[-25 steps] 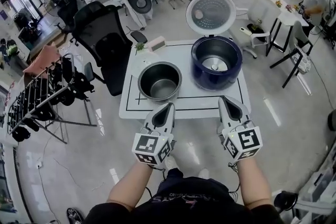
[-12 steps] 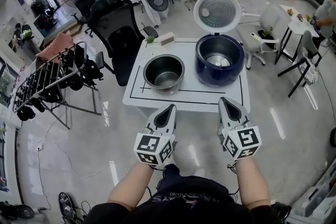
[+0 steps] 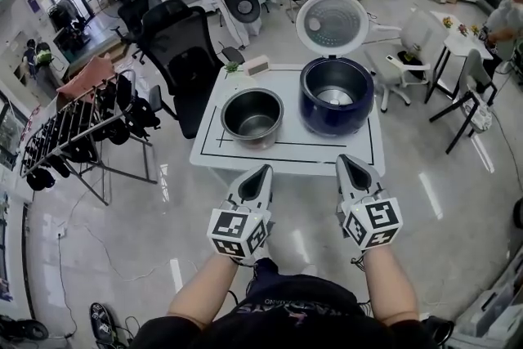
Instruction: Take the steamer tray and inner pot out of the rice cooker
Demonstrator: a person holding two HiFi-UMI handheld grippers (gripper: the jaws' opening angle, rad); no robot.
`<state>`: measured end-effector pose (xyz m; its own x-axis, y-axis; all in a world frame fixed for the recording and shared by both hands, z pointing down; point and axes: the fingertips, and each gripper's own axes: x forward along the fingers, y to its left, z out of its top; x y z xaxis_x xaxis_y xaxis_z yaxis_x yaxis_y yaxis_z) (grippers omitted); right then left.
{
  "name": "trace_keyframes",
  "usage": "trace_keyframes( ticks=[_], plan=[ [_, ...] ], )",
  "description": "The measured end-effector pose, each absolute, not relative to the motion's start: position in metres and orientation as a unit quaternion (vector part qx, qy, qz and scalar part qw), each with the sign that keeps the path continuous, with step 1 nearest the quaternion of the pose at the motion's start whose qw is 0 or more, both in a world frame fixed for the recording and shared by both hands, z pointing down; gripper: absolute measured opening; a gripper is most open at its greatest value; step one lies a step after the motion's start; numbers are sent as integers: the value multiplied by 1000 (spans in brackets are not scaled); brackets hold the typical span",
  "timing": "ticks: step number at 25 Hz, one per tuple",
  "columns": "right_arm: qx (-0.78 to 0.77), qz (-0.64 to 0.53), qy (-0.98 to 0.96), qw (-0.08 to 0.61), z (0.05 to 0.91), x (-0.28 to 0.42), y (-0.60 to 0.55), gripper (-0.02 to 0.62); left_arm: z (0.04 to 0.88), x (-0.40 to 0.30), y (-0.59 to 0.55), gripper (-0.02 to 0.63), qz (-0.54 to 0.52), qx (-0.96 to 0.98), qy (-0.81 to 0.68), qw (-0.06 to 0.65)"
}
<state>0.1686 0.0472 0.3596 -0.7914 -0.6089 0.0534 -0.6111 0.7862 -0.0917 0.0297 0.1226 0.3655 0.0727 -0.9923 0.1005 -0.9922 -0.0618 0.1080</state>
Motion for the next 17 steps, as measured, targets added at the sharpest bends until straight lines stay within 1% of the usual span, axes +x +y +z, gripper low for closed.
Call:
trace_keyframes(
  ticks=[17],
  plan=[
    [330, 58, -942, 16, 365, 171, 46, 2, 368, 31, 120, 2, 4, 733, -676, 79]
  ],
)
